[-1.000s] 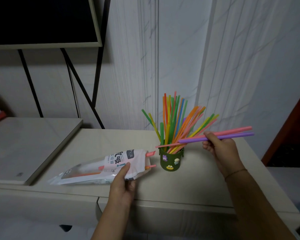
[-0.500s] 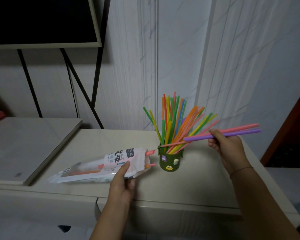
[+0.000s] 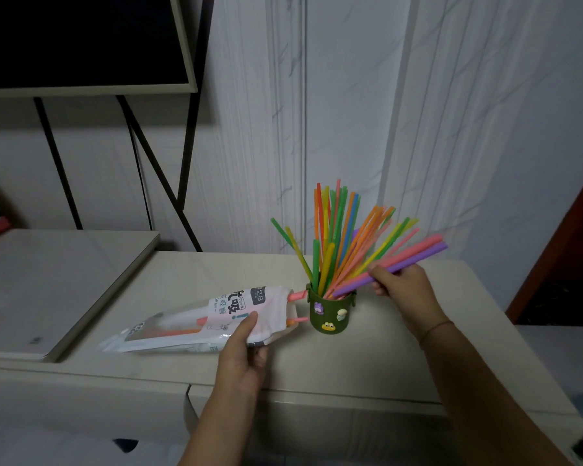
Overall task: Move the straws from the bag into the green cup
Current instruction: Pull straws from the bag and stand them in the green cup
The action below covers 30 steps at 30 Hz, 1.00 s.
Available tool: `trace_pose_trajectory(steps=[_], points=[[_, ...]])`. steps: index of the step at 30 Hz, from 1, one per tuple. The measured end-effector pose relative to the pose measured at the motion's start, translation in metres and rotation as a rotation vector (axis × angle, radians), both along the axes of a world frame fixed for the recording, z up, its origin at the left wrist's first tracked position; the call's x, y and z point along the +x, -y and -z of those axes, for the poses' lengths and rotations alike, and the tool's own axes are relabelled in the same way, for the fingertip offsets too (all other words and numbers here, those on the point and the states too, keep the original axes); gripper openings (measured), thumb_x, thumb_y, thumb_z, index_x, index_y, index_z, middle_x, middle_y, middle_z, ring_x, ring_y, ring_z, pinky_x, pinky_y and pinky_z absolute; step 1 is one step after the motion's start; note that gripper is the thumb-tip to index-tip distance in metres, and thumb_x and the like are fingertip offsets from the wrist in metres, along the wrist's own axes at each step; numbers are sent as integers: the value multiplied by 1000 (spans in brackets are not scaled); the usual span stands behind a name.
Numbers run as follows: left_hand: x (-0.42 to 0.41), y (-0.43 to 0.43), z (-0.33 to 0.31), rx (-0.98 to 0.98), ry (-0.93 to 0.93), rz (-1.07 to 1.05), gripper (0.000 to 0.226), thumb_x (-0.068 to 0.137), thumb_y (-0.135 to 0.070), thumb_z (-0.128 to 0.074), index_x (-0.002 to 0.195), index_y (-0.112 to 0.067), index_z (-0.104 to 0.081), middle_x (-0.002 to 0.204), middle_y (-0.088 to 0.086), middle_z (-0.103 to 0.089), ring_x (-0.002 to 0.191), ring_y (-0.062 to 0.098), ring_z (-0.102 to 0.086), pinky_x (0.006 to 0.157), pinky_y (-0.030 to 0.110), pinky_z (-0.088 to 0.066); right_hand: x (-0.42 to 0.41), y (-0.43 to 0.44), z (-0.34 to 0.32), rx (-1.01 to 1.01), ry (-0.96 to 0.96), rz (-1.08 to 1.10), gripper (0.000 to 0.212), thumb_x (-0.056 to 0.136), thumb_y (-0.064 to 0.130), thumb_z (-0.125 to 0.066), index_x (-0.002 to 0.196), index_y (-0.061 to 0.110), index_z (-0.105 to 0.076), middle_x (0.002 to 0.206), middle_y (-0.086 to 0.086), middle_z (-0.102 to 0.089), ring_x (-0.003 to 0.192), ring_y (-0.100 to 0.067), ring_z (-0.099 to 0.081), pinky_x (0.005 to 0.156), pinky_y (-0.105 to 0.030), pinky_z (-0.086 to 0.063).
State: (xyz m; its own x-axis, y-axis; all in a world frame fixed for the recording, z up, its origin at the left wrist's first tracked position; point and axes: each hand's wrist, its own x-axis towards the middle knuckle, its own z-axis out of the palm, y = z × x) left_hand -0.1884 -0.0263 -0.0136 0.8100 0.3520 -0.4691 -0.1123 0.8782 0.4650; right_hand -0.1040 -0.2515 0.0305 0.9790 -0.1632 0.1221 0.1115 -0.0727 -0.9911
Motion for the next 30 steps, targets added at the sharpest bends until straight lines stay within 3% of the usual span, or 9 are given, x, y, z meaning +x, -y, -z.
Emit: trace_pose_trajectory(steps=[4, 9, 14, 18, 22, 26, 30], points=[[-1, -1, 1, 1, -6, 6, 52, 85, 6, -62, 135, -6, -52, 129, 14, -62, 93, 21, -66, 57, 31, -60, 2, -17, 10, -92, -38, -61, 8, 85, 12, -64, 80, 5, -65, 57, -3, -60, 41, 0, -55, 46, -11, -46], [-1, -2, 3, 4, -17, 7, 53, 85, 4, -63, 136, -7, -52, 130, 14, -62, 90, 20, -66, 44, 23, -56, -2, -28, 14, -130, -82, -127, 8, 84, 9, -65, 85, 2, -64, 61, -3, -58, 53, -11, -54, 45, -9, -43], [-2, -3, 5, -6, -16, -3, 48, 84, 6, -63, 130, -6, -55, 126, 15, -64, 91, 22, -67, 49, 28, -59, -11, -22, 7, 1, 22, -50, 8, 83, 13, -67, 87, 7, -63, 66, -1, -62, 55, -6, -58, 49, -11, -47], [-2, 0, 7, -1, -28, 12, 48, 84, 5, -63, 129, -7, -55, 123, 13, -65, 89, 20, -67, 47, 26, -58, -12, -22, 9, -55, 67, 75, 9, 88, 16, -62, 87, 7, -64, 65, -2, -63, 56, -10, -59, 54, -17, -48], [-3, 3, 8, -2, -37, 29, 42, 83, 4, -65, 122, -10, -58, 110, 11, -70, 86, 21, -68, 45, 26, -57, -10, -25, 10, -101, 61, 43, 9, 88, 14, -61, 89, 6, -64, 67, -4, -64, 58, -13, -61, 50, -10, -49], [-4, 3, 7, 27, -17, 51, 36, 84, 3, -64, 117, -11, -60, 104, 8, -70, 80, 17, -71, 49, 25, -58, -8, -29, 12, -128, 12, 6, 12, 87, 13, -62, 93, 3, -65, 71, -10, -65, 58, -17, -62, 56, -19, -52], [-5, 3, 7, 39, 22, 55, 39, 84, 4, -63, 119, -11, -59, 103, 7, -71, 81, 17, -71, 52, 27, -60, -11, -32, 15, -100, -22, -12, 14, 85, 7, -64, 95, -2, -65, 71, -10, -65, 57, -15, -61, 51, -13, -51]])
